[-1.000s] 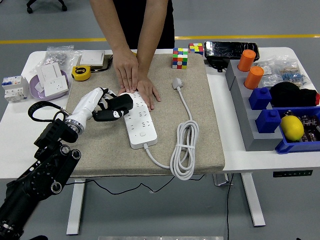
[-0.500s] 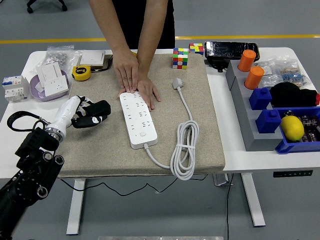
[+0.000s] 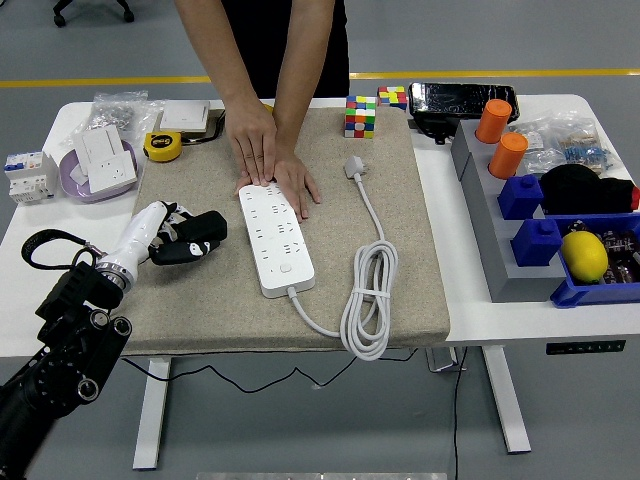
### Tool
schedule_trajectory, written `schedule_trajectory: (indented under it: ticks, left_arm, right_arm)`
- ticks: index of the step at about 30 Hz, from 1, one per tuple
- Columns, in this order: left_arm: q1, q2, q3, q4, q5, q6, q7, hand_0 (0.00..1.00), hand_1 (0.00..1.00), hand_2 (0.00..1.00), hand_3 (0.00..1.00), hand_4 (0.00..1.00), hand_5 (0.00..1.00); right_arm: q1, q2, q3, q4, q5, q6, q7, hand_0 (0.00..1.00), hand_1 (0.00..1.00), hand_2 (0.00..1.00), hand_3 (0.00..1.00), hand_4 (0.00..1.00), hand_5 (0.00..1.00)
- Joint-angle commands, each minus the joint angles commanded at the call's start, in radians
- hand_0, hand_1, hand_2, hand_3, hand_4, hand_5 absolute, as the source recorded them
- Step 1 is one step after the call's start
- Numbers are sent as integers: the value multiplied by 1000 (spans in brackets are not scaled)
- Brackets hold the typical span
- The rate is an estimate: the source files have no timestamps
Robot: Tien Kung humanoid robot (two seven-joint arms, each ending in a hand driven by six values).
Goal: Pick up the plug,place it near the board,insert it into the board,press the button
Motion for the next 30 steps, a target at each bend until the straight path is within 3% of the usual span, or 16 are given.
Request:
schedule_trajectory:
  ticks: [3,4,10,11,16,17,22,23,28,29,30]
  left_arm:
    - [0,0,1,0,1,-11,2,480,558,527,521,871,341]
    - [1,1,1,-1,1,-14,2,730,849,820,792,996,419]
    - [-1,2,-2,-1,1,-16,5,730,849,820,792,996,419]
    - [-1,2,-2,-3,1,-16,6,889,985,960,894,998,453]
    - [1,6,-7,-18,3,-23,10,889,985,960,894,998,453]
    - [1,7,-8,-20,4,-26,11,998,998,998,970,998,562]
    - [15,6,-32,-64,-42,-10,-9,998,998,998,970,998,562]
    - [22,3,-44,-82,-77,10,-23,998,998,998,998,998,864]
    - [58,-18,-89,-184,-267,107,-89,998,998,998,998,998,864]
    - [64,-20,-94,-204,-303,117,-98,998,998,998,998,998,981]
    - [73,-23,-101,-230,-348,126,-109,998,998,998,998,998,981]
  right_arm:
    - [0,1,1,0,0,0,0,819,745,742,780,998,871]
    - [0,2,1,0,0,0,0,819,745,742,780,998,868]
    - [2,3,1,0,2,1,2,819,745,742,780,998,868]
    - [3,4,2,0,2,1,2,819,744,742,780,998,866]
    - [2,3,5,0,1,1,1,819,744,742,780,998,866]
    - [3,3,5,0,1,1,1,820,744,741,780,998,864]
    - [3,5,6,0,2,0,2,820,744,741,780,998,864]
    - [3,6,7,0,2,0,2,819,744,742,780,998,863]
    - [1,8,10,0,0,0,1,819,744,742,780,998,863]
    - [1,8,10,0,-1,0,1,820,745,742,779,998,863]
    - [1,8,11,0,-1,0,1,820,745,742,779,998,863]
